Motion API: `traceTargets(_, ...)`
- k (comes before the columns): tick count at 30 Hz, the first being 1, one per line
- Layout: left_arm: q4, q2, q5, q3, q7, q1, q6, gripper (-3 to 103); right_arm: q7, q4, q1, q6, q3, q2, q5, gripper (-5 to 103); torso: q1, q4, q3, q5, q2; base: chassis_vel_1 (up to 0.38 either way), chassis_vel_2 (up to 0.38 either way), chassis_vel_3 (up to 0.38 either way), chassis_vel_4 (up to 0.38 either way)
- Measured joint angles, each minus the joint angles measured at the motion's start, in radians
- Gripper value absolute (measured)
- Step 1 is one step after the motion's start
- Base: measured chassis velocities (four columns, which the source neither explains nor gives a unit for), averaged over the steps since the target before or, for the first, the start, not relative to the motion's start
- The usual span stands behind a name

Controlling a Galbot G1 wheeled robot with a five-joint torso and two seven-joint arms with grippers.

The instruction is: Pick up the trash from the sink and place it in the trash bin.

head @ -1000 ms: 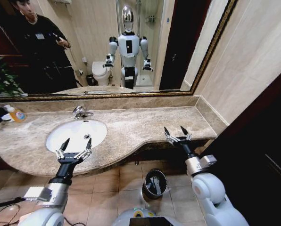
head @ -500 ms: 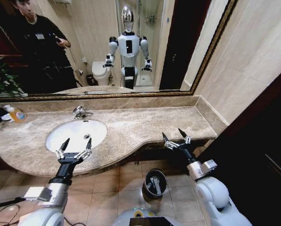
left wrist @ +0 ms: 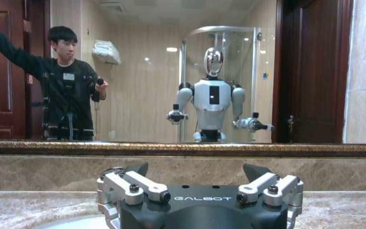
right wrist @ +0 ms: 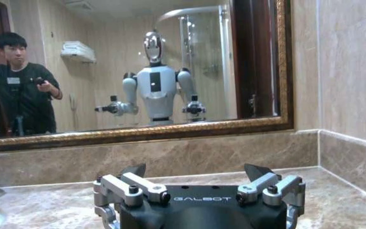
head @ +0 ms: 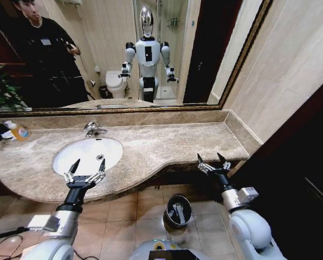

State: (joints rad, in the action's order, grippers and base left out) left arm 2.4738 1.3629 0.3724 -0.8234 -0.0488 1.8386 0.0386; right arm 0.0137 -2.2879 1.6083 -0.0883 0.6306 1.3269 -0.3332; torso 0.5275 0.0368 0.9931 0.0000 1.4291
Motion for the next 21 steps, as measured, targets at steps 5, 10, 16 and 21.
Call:
traceTargets(5,0.000,0.000,0.000,0.000,0.000,0.000,0.000,100,-0.004,0.008,0.009,0.004,0.012,0.002,0.013,100,0.000,0.0000,0.000,0.0000,0.000,0.000,0.000,0.000,0.000)
traceTargets(10,0.000,0.000,0.000,0.000,0.000,0.000,0.000,100,-0.006,0.008,0.014,0.002,0.014,0.001,0.015,100,0.000,0.0000,0.000,0.0000,0.000,0.000,0.000,0.000,0.000)
traceTargets(16,0.000,0.000,0.000,0.000,0.000,0.000,0.000,100,-0.006,0.009,0.014,0.001,0.014,0.001,0.015,100,0.000,0.0000,0.000,0.0000,0.000,0.000,0.000,0.000,0.000)
traceTargets(21,0.000,0.000,0.000,0.000,0.000,0.000,0.000,100,-0.007,0.009,0.014,0.001,0.014,0.000,0.015,100,0.000,0.0000,0.000,0.0000,0.000,0.000,0.000,0.000,0.000)
